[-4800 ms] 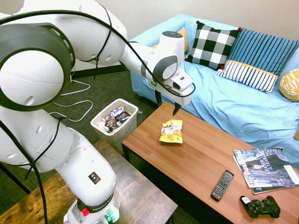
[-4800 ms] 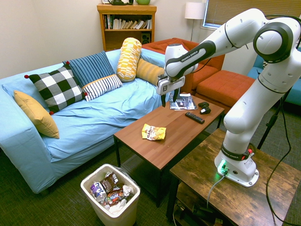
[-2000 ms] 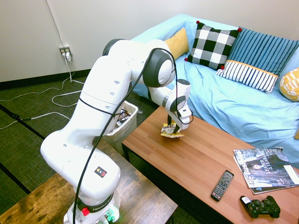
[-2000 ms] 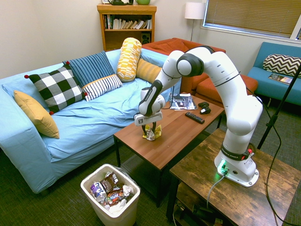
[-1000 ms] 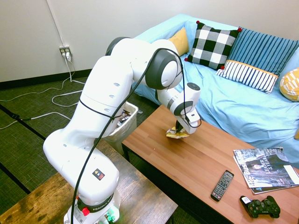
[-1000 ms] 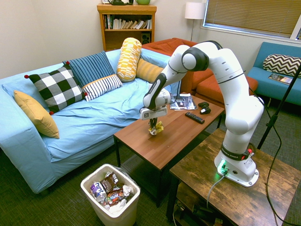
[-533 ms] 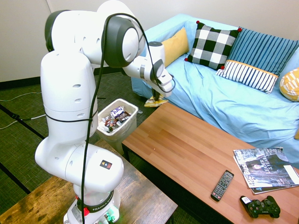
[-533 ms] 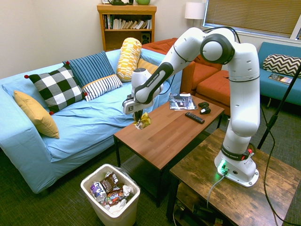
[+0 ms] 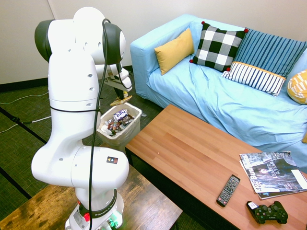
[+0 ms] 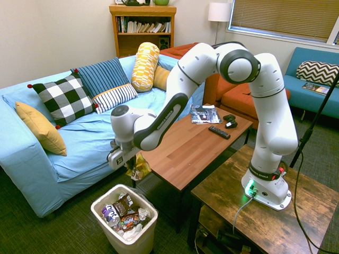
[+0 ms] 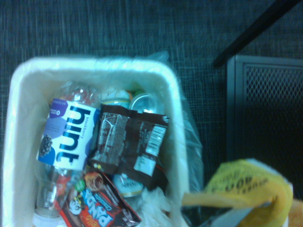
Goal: Throw the chip bag in the trash bin
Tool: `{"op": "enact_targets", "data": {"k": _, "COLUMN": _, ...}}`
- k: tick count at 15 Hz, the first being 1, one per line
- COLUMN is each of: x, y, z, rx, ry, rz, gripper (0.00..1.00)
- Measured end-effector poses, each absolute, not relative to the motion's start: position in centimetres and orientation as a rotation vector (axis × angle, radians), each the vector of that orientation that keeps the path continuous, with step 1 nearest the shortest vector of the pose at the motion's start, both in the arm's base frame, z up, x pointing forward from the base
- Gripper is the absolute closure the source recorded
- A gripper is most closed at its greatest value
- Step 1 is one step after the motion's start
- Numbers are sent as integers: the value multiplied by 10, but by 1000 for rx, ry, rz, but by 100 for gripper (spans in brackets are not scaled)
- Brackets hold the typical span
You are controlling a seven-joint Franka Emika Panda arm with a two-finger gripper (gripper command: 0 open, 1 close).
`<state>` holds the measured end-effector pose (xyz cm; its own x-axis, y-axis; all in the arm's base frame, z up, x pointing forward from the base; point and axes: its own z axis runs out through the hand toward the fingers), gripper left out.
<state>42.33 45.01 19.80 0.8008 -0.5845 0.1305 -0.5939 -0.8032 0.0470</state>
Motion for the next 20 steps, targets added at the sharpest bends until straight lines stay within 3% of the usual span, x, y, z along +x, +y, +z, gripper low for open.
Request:
{"op": "enact_targets", "data": {"k": 2, "x": 404, "y": 473, "z": 147, "rx": 2868, "ry": -851, "rz": 123, "gripper": 100}}
{"op": "enact_targets", "data": {"k": 3, "x": 399, "y": 480, "z": 128, "rx": 2856, "ry": -821, "rz": 103, "gripper": 0}}
{"op": "enact_targets", "data": {"k": 20, "x": 444, "y": 486, "z": 132, "rx": 2858, "ry": -840, "rz": 82, "gripper": 0}}
